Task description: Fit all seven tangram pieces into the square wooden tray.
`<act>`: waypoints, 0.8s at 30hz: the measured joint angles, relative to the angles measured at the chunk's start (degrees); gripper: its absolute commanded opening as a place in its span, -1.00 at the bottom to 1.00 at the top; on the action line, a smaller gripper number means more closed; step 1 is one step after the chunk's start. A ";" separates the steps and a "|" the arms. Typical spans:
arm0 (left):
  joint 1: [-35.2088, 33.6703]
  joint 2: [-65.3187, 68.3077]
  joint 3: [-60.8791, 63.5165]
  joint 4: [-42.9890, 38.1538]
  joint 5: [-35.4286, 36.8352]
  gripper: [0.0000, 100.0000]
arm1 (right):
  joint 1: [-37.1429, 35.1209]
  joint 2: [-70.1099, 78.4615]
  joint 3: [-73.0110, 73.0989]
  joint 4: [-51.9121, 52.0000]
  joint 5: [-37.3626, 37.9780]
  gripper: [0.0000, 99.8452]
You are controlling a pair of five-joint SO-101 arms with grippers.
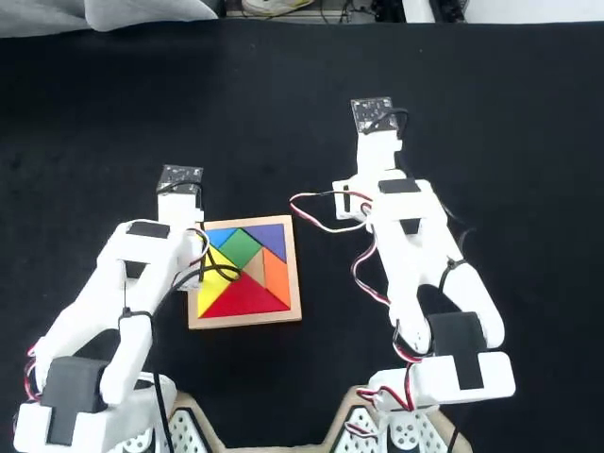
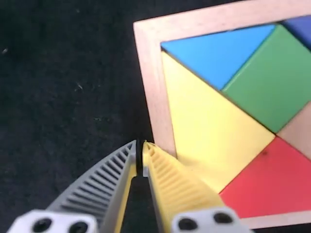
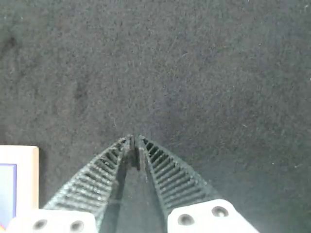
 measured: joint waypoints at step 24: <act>-4.57 0.44 -5.10 -0.88 0.18 -0.94 | 0.53 0.00 0.00 0.26 0.00 -0.98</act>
